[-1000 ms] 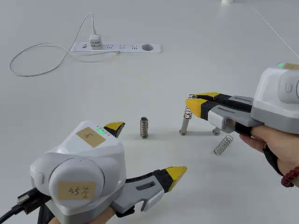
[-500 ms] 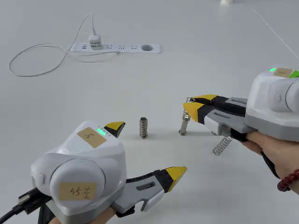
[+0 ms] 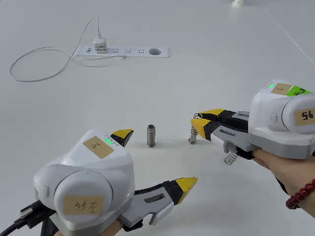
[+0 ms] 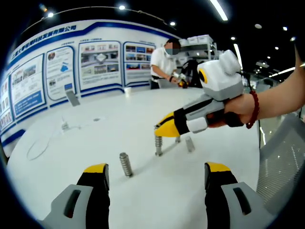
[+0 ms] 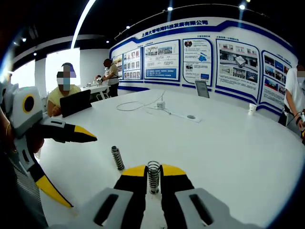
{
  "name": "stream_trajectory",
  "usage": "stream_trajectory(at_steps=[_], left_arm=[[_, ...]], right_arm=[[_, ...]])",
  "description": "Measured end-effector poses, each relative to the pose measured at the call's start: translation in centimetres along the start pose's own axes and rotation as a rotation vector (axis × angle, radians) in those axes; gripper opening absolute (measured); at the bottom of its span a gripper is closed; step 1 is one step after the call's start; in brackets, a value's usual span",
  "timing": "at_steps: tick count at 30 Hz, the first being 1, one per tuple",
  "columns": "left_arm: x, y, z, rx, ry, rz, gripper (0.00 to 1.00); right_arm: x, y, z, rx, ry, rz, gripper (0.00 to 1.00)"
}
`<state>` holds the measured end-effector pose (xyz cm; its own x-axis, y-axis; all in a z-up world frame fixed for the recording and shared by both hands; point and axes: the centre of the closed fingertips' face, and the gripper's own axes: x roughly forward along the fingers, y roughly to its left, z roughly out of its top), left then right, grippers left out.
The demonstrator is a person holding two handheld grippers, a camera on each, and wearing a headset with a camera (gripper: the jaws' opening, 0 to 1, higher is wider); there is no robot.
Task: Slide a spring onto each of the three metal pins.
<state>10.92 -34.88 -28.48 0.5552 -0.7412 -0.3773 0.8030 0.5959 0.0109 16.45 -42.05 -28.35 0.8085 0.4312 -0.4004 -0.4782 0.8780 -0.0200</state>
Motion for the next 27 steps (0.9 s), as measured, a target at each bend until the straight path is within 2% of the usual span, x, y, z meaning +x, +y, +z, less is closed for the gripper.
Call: stream_trajectory(at_steps=[13,27], left_arm=[[-0.1,0.1,0.2,0.008,-0.005,0.005,0.82],[-0.1,0.1,0.1,0.008,0.000,0.005,0.82]], right_arm=[[0.6,-0.1,-1.7,0.023,0.050,-0.005,0.11],[0.8,0.0,-2.4,0.038,0.067,-0.004,0.12]])
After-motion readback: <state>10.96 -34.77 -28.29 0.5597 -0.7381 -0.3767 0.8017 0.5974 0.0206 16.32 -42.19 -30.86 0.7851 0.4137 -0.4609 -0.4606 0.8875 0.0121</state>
